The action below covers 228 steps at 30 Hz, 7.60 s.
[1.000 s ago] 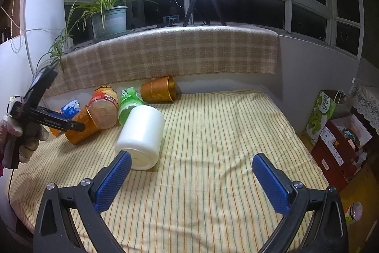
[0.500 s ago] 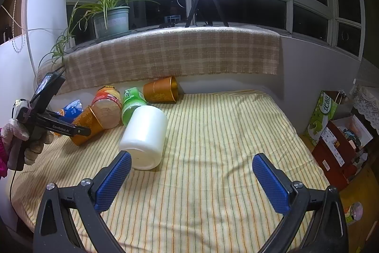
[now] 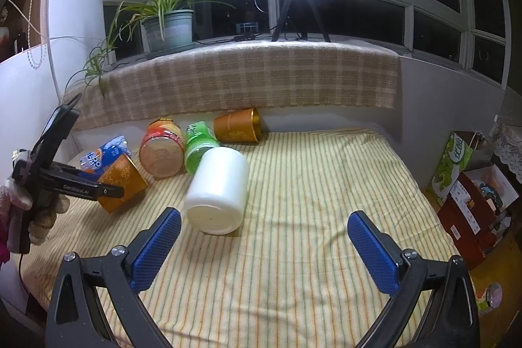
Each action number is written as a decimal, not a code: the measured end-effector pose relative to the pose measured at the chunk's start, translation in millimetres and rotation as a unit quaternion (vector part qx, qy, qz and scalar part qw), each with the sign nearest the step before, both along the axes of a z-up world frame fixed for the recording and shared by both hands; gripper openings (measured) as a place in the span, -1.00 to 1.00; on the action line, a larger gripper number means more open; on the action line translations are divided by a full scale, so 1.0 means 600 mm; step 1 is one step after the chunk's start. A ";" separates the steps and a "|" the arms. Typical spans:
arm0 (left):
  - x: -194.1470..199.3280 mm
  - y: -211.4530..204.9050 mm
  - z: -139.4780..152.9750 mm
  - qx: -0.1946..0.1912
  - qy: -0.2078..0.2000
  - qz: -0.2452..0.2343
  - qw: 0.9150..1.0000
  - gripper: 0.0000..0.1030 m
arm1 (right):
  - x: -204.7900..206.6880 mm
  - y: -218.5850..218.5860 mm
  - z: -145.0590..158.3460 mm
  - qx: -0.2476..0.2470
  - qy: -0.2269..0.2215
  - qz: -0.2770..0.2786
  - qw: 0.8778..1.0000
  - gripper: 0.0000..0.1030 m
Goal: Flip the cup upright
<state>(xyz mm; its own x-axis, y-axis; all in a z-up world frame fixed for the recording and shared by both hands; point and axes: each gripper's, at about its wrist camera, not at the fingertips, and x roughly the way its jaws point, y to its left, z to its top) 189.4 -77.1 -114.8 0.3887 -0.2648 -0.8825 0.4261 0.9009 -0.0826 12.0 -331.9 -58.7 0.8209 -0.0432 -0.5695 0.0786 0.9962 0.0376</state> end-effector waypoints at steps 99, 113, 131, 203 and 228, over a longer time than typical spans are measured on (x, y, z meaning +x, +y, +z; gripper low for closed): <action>-0.321 0.114 0.037 -0.080 -0.086 0.190 0.975 0.49 | 0.188 0.225 -0.104 0.171 0.208 0.184 0.946 0.40; -0.316 0.130 0.039 -0.084 -0.093 0.206 0.970 0.49 | 0.150 0.271 -0.070 -0.045 0.083 0.212 0.973 0.36; -0.313 0.147 0.035 -0.087 -0.091 0.215 0.968 0.49 | 0.162 0.299 -0.100 -0.115 0.041 0.189 0.974 0.37; -0.327 0.079 0.175 -0.048 -0.340 0.196 0.919 1.00 | -0.027 0.121 0.096 -0.032 -0.084 0.041 0.995 1.00; -0.327 0.075 0.178 -0.048 -0.341 0.196 0.918 1.00 | -0.024 0.113 0.095 -0.030 -0.086 0.036 0.995 1.00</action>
